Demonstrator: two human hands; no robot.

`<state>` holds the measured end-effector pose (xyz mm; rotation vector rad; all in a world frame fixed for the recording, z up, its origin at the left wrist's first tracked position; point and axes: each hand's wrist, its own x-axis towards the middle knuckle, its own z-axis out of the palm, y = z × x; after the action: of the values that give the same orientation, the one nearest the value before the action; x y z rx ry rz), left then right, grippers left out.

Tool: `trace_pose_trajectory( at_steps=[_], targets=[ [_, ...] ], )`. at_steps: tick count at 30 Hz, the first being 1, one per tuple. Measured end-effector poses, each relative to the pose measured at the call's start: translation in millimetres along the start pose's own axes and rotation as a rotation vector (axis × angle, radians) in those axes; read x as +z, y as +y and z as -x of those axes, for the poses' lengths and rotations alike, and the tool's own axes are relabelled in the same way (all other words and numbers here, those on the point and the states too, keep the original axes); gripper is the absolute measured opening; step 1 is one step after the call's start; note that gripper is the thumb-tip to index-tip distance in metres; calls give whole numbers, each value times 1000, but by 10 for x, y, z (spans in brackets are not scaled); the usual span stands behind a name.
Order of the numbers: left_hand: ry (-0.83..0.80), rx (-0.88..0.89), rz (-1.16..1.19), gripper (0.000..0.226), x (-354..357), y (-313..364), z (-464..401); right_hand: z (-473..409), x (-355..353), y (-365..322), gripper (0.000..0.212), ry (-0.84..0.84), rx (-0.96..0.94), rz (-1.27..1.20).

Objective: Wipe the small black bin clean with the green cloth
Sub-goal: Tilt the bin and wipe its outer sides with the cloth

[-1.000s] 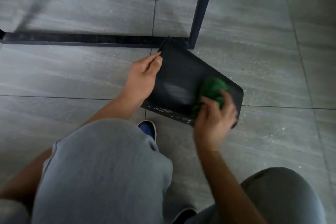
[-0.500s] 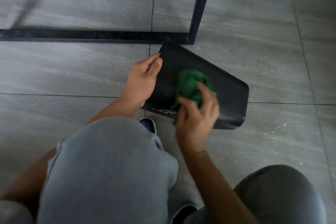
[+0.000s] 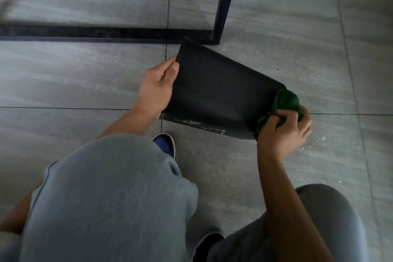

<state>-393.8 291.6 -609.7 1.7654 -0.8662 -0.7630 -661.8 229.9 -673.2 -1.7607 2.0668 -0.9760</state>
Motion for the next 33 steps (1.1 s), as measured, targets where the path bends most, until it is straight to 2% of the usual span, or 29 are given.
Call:
trace_pose_trajectory(
  at_steps=[2, 4, 7, 11, 13, 16, 25, 29, 33],
  targets=[
    [1, 48, -57, 33, 13, 26, 11, -183, 91, -209, 27, -31, 21, -1],
    [-3, 67, -83, 34, 15, 37, 27, -324, 257, -466, 32, -75, -35, 32],
    [-7, 60, -77, 33, 17, 6, 68, -400, 517, -928, 36, -142, -200, 82],
    [17, 38, -75, 33, -22, -25, 82, 54, 605, -1498, 34, -263, -464, -77],
    [41, 16, -79, 29, -28, -65, 64, 381, 550, -1614, 35, -334, -590, -193],
    [54, -11, -93, 26, -27, -114, 101, 604, 458, -1414, 34, -406, -705, -220],
    [14, 0, -94, 31, -44, -152, 62, -104, -11, 56, 32, -145, -418, 77],
    [22, 19, -103, 31, -14, -116, 28, -209, -123, 109, 32, -181, -393, 118],
    [37, 14, -93, 32, -49, -137, 55, -284, -232, -250, 48, -179, -220, -71]
  ],
)
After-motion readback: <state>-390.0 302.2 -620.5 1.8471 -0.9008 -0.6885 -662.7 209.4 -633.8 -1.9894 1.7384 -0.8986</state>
